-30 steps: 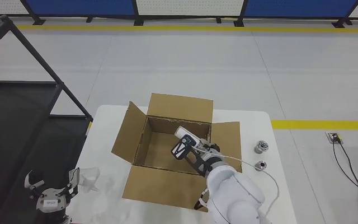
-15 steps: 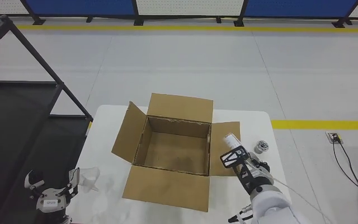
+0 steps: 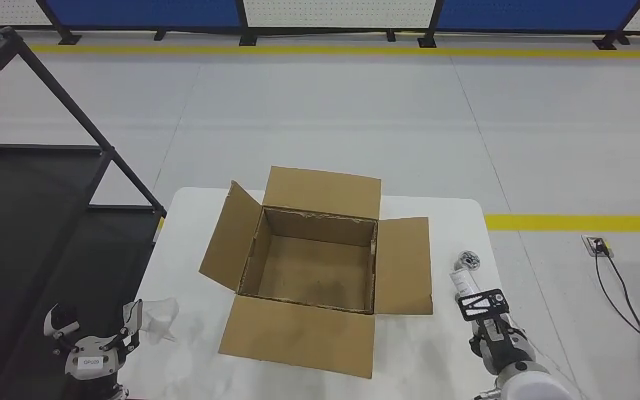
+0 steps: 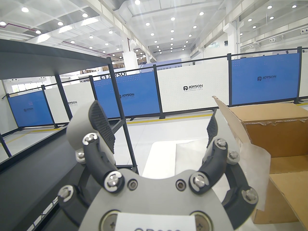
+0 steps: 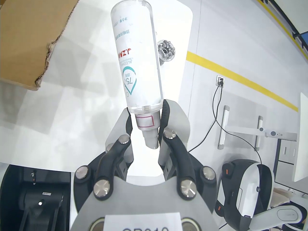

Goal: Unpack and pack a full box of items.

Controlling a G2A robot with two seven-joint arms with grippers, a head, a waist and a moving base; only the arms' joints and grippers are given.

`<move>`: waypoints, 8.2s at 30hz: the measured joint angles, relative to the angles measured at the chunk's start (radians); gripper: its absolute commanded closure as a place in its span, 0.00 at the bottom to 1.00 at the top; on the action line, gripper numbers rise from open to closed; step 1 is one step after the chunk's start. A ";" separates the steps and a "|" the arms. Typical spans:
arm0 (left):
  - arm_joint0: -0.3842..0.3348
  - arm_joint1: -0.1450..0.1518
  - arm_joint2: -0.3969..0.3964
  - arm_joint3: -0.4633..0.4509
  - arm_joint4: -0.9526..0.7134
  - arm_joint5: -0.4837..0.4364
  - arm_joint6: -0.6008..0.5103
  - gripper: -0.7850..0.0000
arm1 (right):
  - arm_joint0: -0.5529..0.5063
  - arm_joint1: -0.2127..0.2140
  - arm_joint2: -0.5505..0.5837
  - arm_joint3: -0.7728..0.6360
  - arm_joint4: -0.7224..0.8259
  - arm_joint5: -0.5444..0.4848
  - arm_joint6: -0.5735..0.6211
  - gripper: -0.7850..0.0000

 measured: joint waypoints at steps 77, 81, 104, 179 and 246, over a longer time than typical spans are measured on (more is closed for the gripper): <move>0.000 0.000 0.000 0.000 0.000 0.000 0.000 0.00 | 0.201 0.116 0.312 0.364 1.125 -0.188 0.190 0.00; 0.000 0.000 0.000 0.000 0.000 0.000 0.000 0.00 | 0.259 0.133 0.299 0.448 1.340 -0.165 0.310 0.20; 0.000 0.000 0.000 0.000 0.000 0.000 0.000 0.00 | 0.508 0.221 0.213 0.790 1.629 0.003 0.403 0.88; 0.000 0.000 0.000 0.000 0.000 0.000 0.000 0.00 | 0.467 0.373 -0.115 0.873 0.810 -0.099 0.091 0.72; 0.000 0.000 0.000 0.000 0.000 0.000 0.000 0.00 | 1.123 0.295 -0.732 0.726 1.315 0.222 0.039 1.00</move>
